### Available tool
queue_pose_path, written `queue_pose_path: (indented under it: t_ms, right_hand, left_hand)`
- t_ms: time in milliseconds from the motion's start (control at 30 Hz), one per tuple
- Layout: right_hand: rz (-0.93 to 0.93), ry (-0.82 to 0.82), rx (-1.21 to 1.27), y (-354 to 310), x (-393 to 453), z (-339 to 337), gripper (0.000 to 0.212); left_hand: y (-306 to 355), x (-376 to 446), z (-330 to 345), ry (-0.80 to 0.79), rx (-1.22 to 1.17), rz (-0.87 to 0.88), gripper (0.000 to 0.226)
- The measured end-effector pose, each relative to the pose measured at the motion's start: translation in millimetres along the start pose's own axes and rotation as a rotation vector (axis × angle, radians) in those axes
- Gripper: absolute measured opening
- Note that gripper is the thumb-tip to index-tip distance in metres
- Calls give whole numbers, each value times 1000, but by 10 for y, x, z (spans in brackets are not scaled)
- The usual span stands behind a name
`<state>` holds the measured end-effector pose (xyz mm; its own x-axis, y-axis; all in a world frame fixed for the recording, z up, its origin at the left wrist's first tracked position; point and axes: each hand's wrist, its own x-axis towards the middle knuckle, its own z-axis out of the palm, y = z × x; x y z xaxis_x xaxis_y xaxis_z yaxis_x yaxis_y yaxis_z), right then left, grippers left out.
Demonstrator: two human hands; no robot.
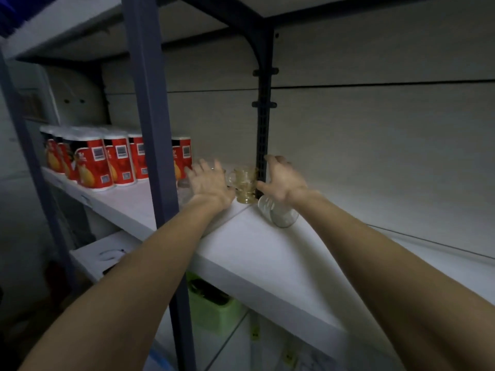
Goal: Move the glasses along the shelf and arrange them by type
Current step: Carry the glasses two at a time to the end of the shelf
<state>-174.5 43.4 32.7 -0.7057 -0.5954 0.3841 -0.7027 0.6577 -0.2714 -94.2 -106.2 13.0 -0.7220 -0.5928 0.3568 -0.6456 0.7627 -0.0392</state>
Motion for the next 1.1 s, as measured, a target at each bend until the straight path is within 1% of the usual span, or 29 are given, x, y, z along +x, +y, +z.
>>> queue_pose_path:
  t_ms: [100,167,267,333,433,500,600,667,733,800,867,967,1033,1100]
  right_hand:
    - [-31,-58,-15,-29,299,66,70]
    - [-80,-84,-48,-44,439,128,69]
    - [-108,-143,-110,-60,581,255,57]
    - [-103,-170,-129,-84,644,344,49]
    - [-101,-98,-146,-112,718,435,37]
    - [-82,-49,-143,-112,745,451,36]
    - [-41,-59,-112,-123,763,412,41]
    - [-11,-74,-67,-122,776,358,39]
    - [21,-77,-9,-108,767,297,39]
    - [42,-18,76,-87,729,234,43]
    - [40,97,179,-81,643,129,48]
    - [72,296,323,-71,454,-112,61]
    - [139,451,414,-10,275,-329,67]
    - [174,590,458,75,27,-570,67]
  left_hand:
    - [-1,224,100,8,61,-5,87]
    - [-24,354,144,-39,57,-24,82]
    - [-21,497,193,-108,61,-30,71]
    - [-3,514,210,-86,46,-32,65]
    - [10,506,216,-37,26,-28,61]
    - [15,514,197,-17,-18,-32,61]
    - [30,507,143,3,-118,-50,59]
    - [37,489,117,15,-183,-62,59]
    - [33,479,112,39,-239,-70,65]
    - [28,479,95,87,-304,-85,72]
    - [35,463,42,167,-415,-103,70]
    - [39,397,-137,285,-699,-109,70]
    - [43,315,-299,330,-908,-73,72]
    - [85,208,-455,389,-1023,27,74]
